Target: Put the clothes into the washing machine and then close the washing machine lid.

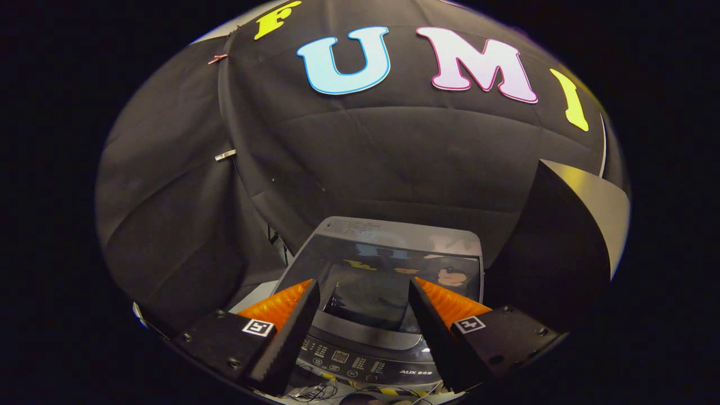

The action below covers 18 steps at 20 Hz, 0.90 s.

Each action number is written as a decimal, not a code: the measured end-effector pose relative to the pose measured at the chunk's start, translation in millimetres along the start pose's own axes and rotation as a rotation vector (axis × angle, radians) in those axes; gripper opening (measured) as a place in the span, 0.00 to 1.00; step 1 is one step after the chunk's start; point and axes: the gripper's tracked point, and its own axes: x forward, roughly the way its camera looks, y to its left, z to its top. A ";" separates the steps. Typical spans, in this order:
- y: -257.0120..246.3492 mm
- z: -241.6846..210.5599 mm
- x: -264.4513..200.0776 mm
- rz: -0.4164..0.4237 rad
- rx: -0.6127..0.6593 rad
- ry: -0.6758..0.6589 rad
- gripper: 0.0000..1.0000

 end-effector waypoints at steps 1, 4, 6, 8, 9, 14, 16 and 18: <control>0.2 1.0 -3.4 0.001 0.000 0.001 1.00; -2.1 3.3 -16.6 0.009 0.010 -0.013 1.00; -6.7 9.4 -30.6 0.010 0.008 -0.037 1.00; -11.3 18.1 -47.7 0.017 0.009 -0.074 1.00; -14.3 23.7 -57.1 0.016 0.006 -0.095 1.00; -33.3 45.2 -109.5 0.024 -0.021 -0.214 1.00; -43.2 55.1 -139.2 0.024 -0.029 -0.275 1.00; -54.2 65.5 -170.0 0.020 -0.044 -0.345 0.99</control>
